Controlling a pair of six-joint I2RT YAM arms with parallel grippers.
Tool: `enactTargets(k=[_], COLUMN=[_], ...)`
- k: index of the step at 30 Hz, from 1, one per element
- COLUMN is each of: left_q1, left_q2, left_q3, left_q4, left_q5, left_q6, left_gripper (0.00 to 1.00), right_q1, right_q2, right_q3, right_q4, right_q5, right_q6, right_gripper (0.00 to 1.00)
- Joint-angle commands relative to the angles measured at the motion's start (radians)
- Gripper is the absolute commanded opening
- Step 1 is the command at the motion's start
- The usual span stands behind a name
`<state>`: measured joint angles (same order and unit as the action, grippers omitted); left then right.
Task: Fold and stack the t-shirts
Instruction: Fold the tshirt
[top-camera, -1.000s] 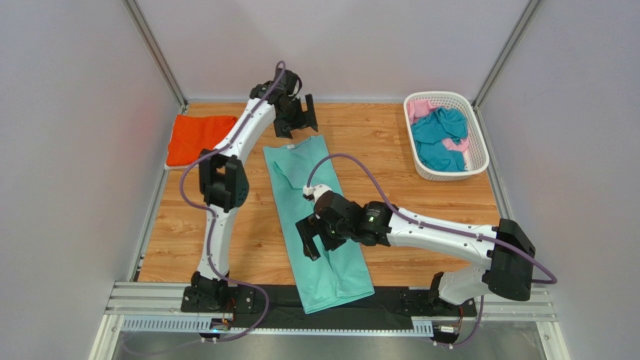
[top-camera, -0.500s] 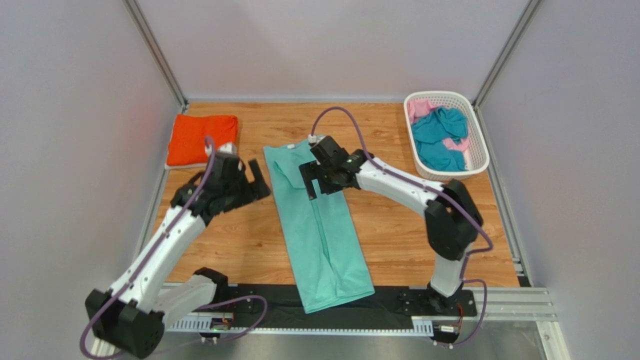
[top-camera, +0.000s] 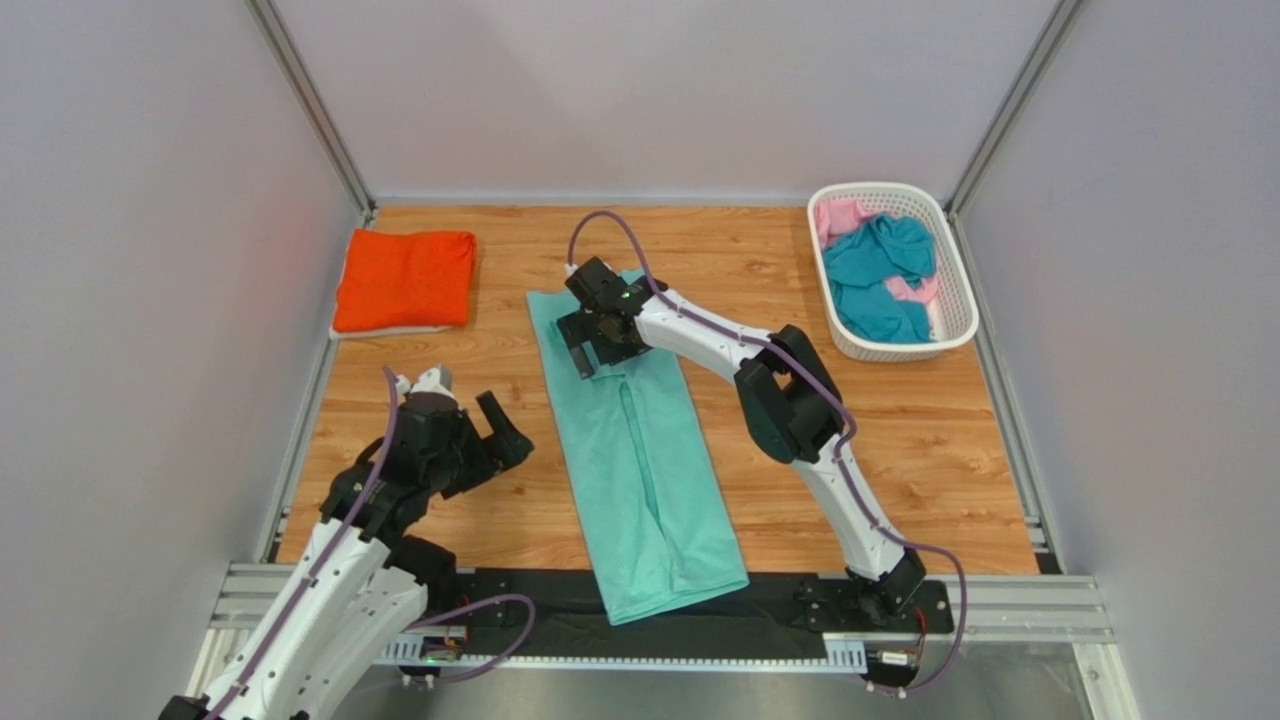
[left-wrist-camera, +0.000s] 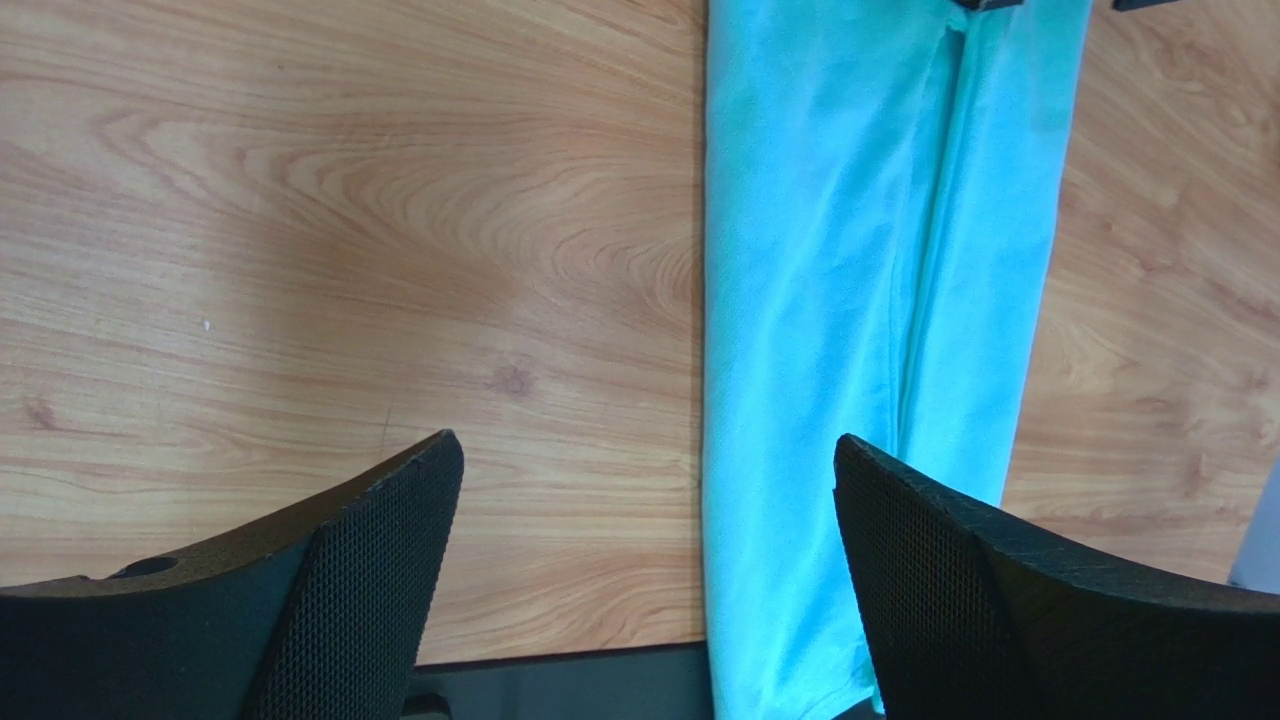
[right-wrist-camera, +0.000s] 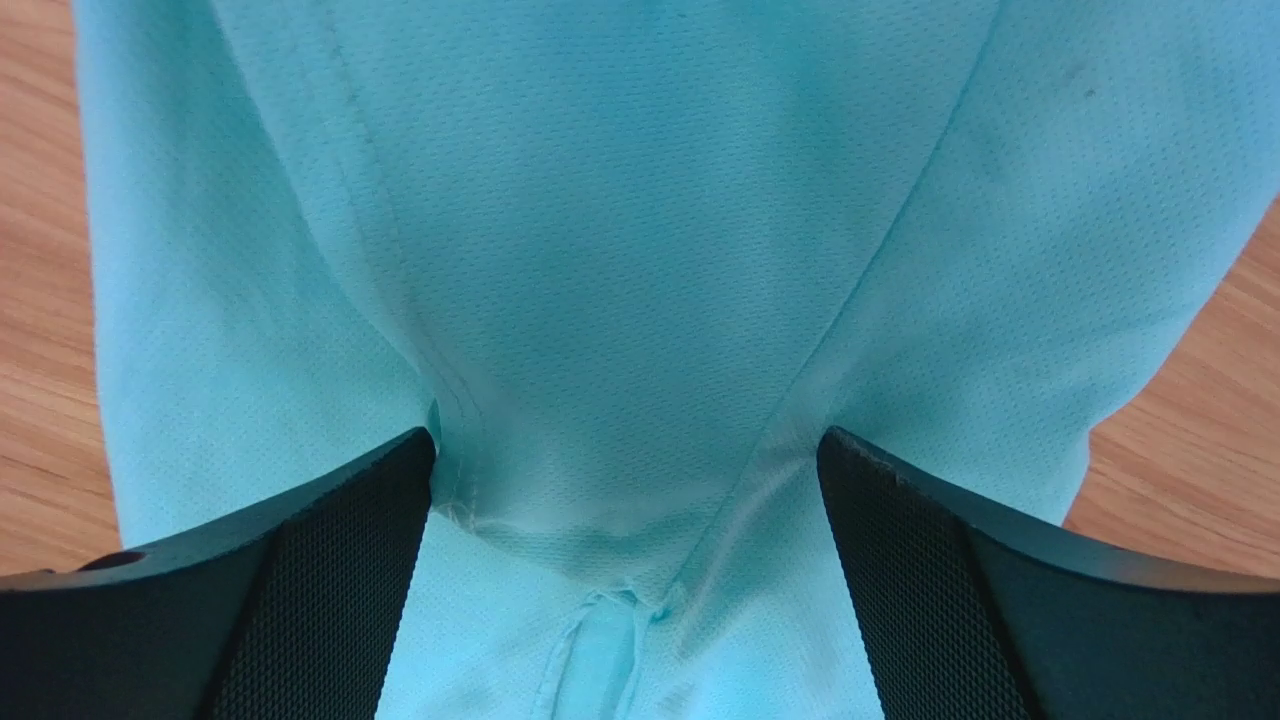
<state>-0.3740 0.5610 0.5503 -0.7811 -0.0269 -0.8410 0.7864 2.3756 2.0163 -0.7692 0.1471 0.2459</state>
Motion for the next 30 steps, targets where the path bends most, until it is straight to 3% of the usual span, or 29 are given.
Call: enactTargets(k=[1,13,25,30], left_q1=[-0.002,-0.003,-0.003,-0.023], left_q2=[0.036,0.186,0.333,0.379], left_q3=[0.019,0.051,0.048,0.059], left_q4=[0.022,0.078,0.195,0.207], left_q5=[0.013,0.061,0.168,0.208], left_q6=[-0.009,0.016,0.031,0.037], left_gripper=[1.0,1.0,1.0,1.0], right_q1=[-0.048,-0.197,-0.285,-0.292], right_q2=[0.051,0.077,0.263,0.214], right_q3=[0.01,0.022,0.329,0.38], right_q4=[-0.07,-0.125,-0.183,-0.189], right_q5=[0.003,-0.007,-0.052,-0.098], right_q6=[0.001,0.033,-0.027,-0.037], right_gripper=[1.0,1.0,1.0,1.0])
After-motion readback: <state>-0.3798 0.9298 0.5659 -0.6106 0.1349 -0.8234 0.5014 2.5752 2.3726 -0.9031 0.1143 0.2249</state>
